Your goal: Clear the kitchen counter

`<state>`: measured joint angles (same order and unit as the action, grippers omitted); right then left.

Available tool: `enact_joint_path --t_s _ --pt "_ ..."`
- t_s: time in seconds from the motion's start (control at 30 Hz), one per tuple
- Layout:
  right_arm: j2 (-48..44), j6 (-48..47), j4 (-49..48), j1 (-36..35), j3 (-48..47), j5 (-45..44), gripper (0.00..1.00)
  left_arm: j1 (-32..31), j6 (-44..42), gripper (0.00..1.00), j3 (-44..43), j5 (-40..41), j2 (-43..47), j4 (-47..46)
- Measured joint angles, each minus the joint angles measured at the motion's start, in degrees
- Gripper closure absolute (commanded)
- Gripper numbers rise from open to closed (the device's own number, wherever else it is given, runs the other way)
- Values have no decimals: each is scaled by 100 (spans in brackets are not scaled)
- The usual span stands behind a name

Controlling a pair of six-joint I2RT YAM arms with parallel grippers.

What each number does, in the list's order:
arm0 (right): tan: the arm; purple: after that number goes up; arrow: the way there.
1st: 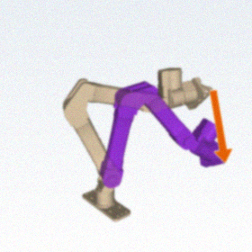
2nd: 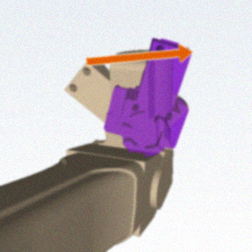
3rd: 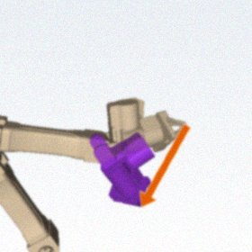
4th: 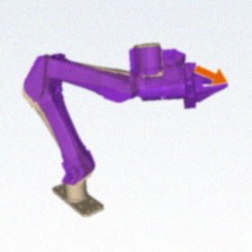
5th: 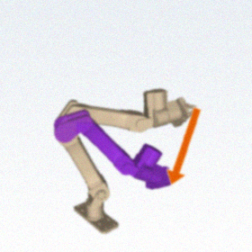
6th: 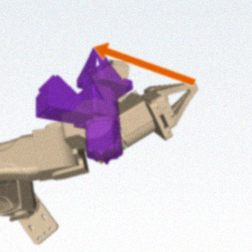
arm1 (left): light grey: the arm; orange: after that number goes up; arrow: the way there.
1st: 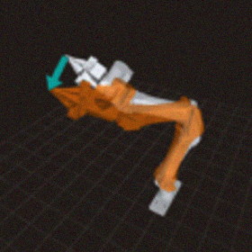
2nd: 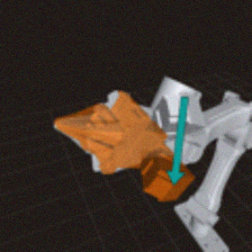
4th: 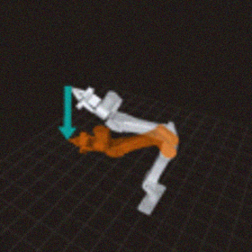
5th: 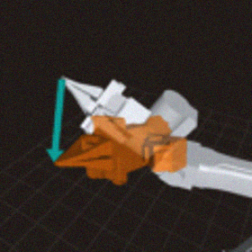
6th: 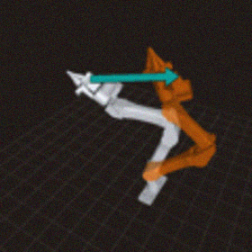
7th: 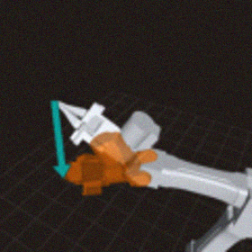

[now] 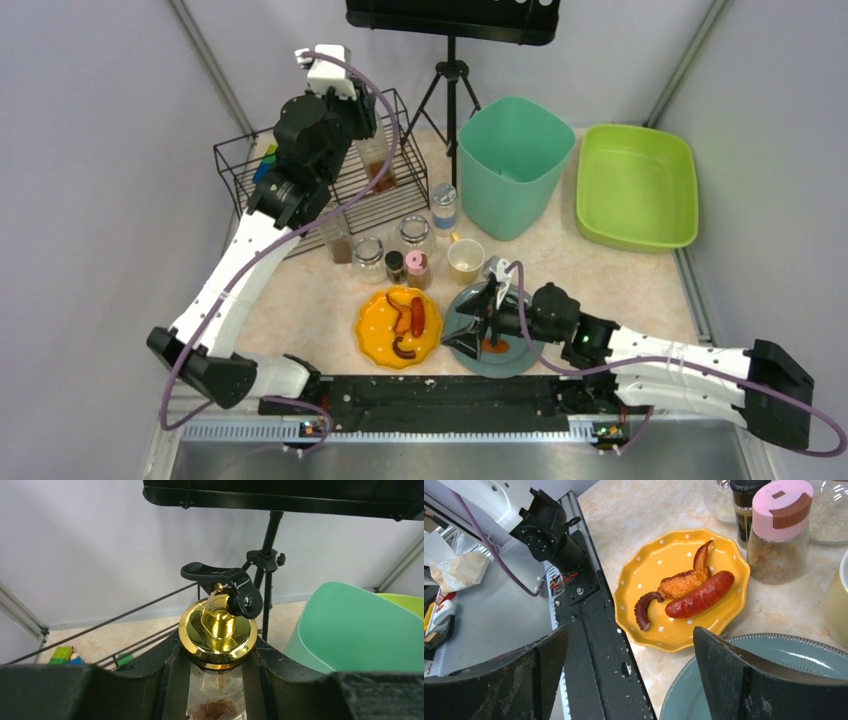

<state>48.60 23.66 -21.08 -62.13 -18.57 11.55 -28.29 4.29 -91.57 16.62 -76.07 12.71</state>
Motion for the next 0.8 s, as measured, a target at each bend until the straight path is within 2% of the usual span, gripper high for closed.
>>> enact_joint_path --t_s 0.4,0.8 --pt "-245 15 208 0 55 -94 7 7 -750 100 -376 256 -903 -1132" --pt "177 96 -140 0 197 -33 7 221 -1176 100 -1095 232 -1558 -1934"
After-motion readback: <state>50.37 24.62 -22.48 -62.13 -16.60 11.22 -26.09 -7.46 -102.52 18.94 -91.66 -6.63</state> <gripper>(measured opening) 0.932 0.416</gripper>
